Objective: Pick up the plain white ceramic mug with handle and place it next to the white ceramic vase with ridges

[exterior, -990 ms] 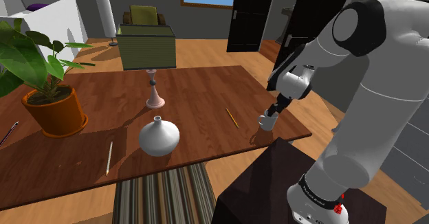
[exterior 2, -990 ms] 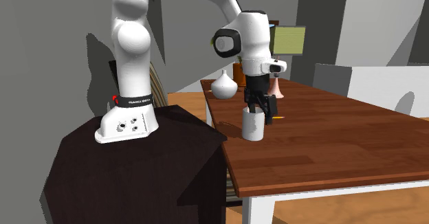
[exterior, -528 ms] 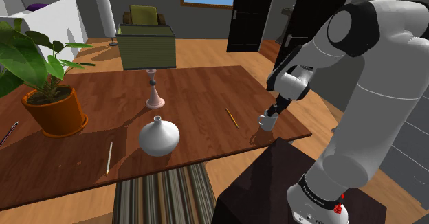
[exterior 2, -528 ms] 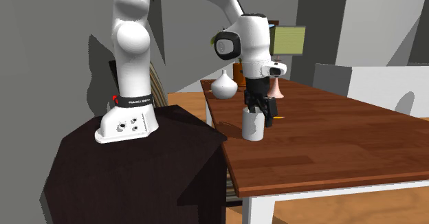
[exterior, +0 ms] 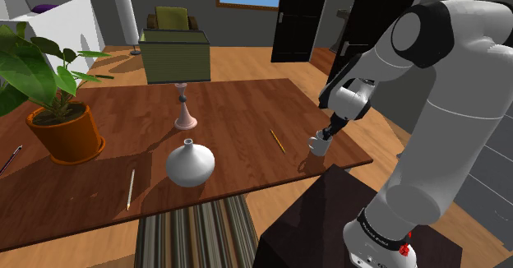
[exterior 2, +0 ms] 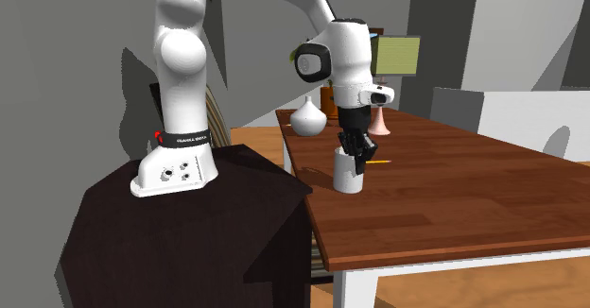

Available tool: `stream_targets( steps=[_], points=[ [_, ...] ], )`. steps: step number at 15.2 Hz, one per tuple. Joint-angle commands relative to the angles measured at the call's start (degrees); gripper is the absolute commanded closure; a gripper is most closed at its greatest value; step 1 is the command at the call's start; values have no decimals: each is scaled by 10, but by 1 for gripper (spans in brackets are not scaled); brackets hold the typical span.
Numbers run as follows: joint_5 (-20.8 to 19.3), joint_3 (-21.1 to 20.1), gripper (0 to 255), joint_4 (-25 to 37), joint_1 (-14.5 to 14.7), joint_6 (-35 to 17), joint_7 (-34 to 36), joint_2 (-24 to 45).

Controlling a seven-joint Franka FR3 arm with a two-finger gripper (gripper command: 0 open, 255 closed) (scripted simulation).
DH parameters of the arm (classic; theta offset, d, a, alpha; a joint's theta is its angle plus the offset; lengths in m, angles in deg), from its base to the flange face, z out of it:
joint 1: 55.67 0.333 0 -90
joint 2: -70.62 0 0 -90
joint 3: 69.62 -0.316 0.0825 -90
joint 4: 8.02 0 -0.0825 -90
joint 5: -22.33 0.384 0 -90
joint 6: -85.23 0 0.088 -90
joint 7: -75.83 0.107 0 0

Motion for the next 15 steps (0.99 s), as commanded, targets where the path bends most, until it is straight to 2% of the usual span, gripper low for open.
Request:
stream_targets(
  steps=[1,4,10,15],
  points=[
    [0,0,255,0,0,0,0,0],
    [0,0,255,0,0,0,0,0],
    [-149,60,255,-15,35,24,114,-70],
    [-270,74,255,-18,30,54,205,-129]
  ],
)
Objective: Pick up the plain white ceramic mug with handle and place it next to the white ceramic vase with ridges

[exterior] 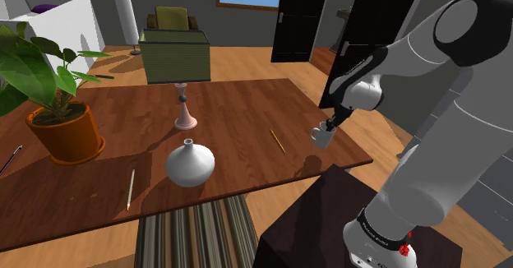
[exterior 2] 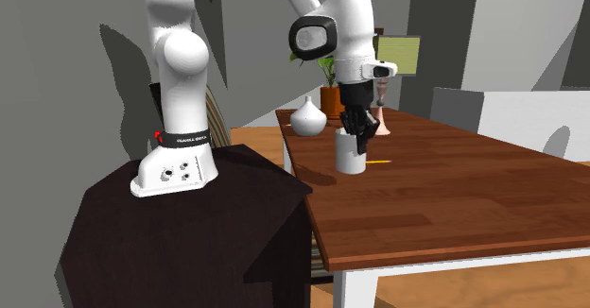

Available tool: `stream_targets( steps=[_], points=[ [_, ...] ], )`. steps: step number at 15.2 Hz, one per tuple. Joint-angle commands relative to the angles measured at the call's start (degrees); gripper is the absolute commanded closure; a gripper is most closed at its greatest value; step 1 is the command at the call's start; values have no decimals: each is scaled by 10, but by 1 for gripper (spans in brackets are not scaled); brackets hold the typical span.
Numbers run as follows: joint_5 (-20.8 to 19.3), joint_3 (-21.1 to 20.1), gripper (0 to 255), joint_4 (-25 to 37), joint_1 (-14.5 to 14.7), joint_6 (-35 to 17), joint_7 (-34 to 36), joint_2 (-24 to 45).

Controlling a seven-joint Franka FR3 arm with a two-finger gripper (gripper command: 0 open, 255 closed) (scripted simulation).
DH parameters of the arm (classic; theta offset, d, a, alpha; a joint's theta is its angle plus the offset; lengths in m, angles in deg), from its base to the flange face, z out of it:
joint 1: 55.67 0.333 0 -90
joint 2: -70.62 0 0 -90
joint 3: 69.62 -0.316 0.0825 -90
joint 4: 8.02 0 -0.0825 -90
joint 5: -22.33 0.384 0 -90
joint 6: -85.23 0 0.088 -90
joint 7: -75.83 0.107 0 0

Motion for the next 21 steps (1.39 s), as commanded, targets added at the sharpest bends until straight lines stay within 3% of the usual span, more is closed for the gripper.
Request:
stream_targets(
  steps=[1,9,21],
  points=[
    [-44,0,255,-1,-7,13,33,-23],
    [-148,-29,255,12,-46,83,114,-98],
    [-207,-71,255,51,-79,192,167,-179]
  ],
)
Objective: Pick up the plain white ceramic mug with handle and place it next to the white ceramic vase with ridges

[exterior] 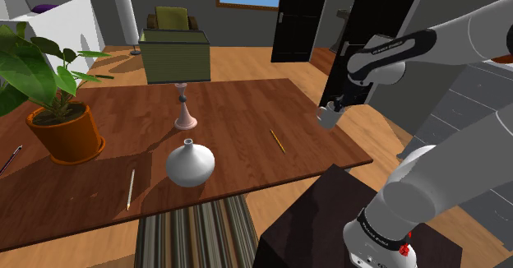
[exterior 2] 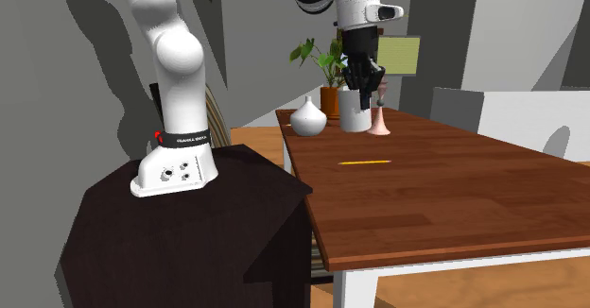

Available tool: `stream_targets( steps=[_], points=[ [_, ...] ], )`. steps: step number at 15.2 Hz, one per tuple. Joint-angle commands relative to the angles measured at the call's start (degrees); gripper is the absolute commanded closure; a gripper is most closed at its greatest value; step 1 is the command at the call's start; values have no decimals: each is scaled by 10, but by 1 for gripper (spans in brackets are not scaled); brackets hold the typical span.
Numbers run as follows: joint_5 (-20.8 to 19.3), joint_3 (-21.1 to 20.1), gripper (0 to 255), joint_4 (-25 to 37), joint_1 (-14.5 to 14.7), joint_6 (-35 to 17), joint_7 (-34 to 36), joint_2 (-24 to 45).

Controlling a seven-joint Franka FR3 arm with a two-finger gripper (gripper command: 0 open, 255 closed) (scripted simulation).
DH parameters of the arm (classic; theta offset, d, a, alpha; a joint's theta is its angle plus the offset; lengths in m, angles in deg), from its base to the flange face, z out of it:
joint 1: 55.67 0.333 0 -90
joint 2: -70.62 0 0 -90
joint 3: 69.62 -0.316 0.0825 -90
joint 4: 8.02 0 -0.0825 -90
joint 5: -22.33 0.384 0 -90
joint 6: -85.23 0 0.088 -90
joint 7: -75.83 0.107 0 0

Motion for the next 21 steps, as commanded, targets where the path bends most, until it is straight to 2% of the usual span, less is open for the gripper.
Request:
stream_targets(
  steps=[1,17,21],
  points=[
    [-8,-6,255,6,-6,20,6,-14],
    [-22,-46,255,87,-18,156,33,-74],
    [-12,-77,255,88,-1,153,74,-67]
  ],
)
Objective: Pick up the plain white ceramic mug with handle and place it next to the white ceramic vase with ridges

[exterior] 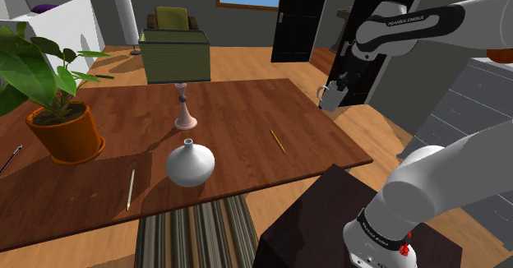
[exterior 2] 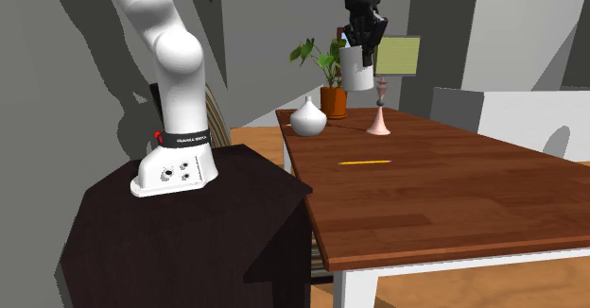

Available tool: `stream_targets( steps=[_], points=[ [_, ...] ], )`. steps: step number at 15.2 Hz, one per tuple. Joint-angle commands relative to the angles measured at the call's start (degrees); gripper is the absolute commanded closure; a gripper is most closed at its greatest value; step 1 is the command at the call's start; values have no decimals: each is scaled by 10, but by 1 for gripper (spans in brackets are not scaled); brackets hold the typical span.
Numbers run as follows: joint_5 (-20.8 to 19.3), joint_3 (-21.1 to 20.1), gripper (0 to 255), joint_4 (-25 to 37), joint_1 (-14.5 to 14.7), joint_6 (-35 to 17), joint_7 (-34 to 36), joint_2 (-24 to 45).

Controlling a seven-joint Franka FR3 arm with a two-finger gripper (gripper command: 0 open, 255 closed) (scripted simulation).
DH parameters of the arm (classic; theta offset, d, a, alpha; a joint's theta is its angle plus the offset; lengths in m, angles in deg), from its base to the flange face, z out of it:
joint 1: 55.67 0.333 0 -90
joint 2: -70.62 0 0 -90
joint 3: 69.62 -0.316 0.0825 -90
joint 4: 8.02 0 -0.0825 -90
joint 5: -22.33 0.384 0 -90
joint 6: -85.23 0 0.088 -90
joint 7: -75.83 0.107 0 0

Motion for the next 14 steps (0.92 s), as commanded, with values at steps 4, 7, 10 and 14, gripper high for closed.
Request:
stream_targets(
  steps=[4,7,10,14],
  points=[
    [19,-51,255,4,30,-11,69,20],
    [31,-77,255,16,50,-18,105,40],
    [44,-101,255,33,69,-24,140,66],
    [59,-131,255,66,94,-29,184,106]
  ],
)
